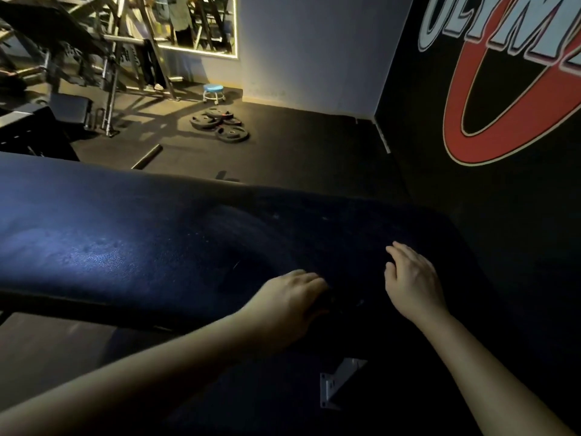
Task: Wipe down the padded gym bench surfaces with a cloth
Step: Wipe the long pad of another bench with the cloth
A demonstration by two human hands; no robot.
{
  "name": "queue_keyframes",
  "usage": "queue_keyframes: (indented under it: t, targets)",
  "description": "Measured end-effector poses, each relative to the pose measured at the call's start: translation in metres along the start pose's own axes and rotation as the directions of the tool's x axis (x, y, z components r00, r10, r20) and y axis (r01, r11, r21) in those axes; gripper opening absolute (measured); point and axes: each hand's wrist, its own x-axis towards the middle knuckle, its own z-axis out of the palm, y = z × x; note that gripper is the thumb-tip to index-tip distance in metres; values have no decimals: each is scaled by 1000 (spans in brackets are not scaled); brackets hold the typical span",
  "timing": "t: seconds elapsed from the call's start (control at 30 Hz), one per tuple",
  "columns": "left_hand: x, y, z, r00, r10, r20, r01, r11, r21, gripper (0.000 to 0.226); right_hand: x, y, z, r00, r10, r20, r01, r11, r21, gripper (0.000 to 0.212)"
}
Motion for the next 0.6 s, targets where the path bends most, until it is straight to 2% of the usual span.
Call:
queue_keyframes:
  t: [0.03,0.1,0.13,0.2,0.23,0.3,0.37,0.47,0.53,0.6]
  targets:
    - [-12,-8,-3,999,38,-32,-37,999,36,29,-2,-4,2,1000,19,-4,-19,1000,9,47]
    - [-24,-54,-20,994,-6,-107,21,990,140,29,-7,-9,7,999,39,-4,-39,999,-5,49]
    - [-23,-87,-31,985,-64,-162,101,968,228,28,-9,-10,8,999,39,-5,-39,999,-19,51]
    - [-14,-159,-54,927,-290,-239,354,887,297,32,-12,-10,10,999,41,-18,-41,999,-27,52]
    - [-9,-183,-64,872,-392,-294,472,834,287,32,-13,-11,10,999,42,-27,-42,999,-27,52]
    - [1,-184,-64,810,-442,-385,542,816,202,25,-13,-11,11,998,43,-46,-44,998,-39,52]
    - [5,-126,-44,830,-437,-347,507,850,143,19,-12,-12,12,998,41,-58,-44,998,-51,52]
    - [-11,-33,-9,946,-244,-214,253,967,16,18,-12,-16,11,996,62,-57,-66,996,-59,50]
    - [-29,-3,7,975,-55,-217,68,996,55,23,-15,-23,9,994,97,-59,-99,994,-39,48]
    - [-32,-12,-9,960,-4,-279,47,988,146,25,-18,-36,10,990,118,-71,-118,993,4,46]
